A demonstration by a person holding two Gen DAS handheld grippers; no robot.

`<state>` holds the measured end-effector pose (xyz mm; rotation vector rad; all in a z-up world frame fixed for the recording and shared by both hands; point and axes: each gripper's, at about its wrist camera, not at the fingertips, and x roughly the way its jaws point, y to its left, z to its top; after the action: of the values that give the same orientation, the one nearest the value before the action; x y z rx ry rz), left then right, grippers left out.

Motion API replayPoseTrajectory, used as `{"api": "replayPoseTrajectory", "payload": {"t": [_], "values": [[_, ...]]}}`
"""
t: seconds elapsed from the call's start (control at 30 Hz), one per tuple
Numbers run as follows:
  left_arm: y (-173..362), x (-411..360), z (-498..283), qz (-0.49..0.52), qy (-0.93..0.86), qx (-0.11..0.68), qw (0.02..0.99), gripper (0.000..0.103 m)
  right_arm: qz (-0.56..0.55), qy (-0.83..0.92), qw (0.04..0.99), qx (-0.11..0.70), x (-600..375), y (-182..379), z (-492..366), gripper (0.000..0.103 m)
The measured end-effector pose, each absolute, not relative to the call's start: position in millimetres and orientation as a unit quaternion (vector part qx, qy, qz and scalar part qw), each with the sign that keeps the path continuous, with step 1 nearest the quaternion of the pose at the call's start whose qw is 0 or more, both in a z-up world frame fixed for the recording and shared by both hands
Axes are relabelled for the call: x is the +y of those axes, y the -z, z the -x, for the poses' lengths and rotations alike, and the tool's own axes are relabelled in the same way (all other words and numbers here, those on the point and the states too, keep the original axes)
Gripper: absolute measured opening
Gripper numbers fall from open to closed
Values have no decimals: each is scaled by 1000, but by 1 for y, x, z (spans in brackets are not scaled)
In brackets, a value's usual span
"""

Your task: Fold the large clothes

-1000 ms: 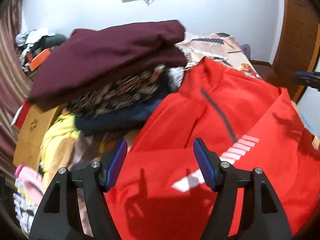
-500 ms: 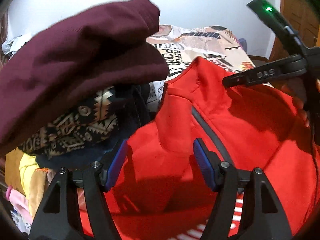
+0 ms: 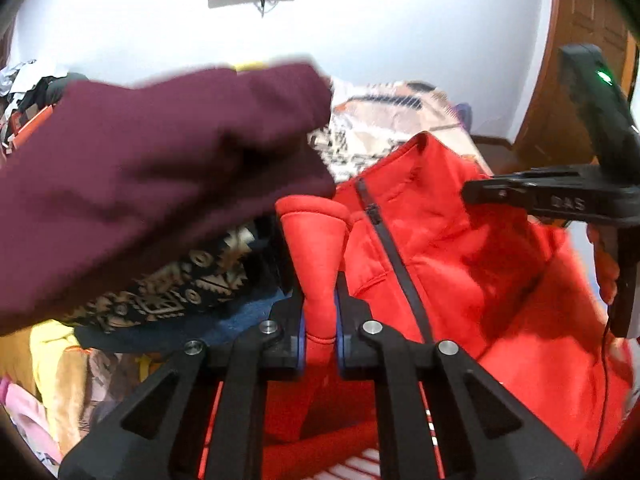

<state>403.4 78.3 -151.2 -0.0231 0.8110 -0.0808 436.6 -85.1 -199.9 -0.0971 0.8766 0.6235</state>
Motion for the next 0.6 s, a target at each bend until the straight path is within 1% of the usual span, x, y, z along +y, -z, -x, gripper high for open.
{"api": "replayPoseTrajectory", "payload": {"t": [0.2, 0.3, 0.43, 0.6], "values": [[70, 87, -373, 10, 52, 335, 941, 10, 32, -296, 890, 345, -110, 131, -370, 7], [46, 87, -357, 3, 69, 321, 945, 10, 18, -303, 895, 327, -123, 116, -342, 7], [41, 87, -328, -13, 88, 326, 941, 10, 15, -315, 892, 325, -132, 117, -310, 7], [58, 71, -285, -25, 114, 339, 933, 10, 21, -309, 886, 345, -144, 142, -279, 8]]}}
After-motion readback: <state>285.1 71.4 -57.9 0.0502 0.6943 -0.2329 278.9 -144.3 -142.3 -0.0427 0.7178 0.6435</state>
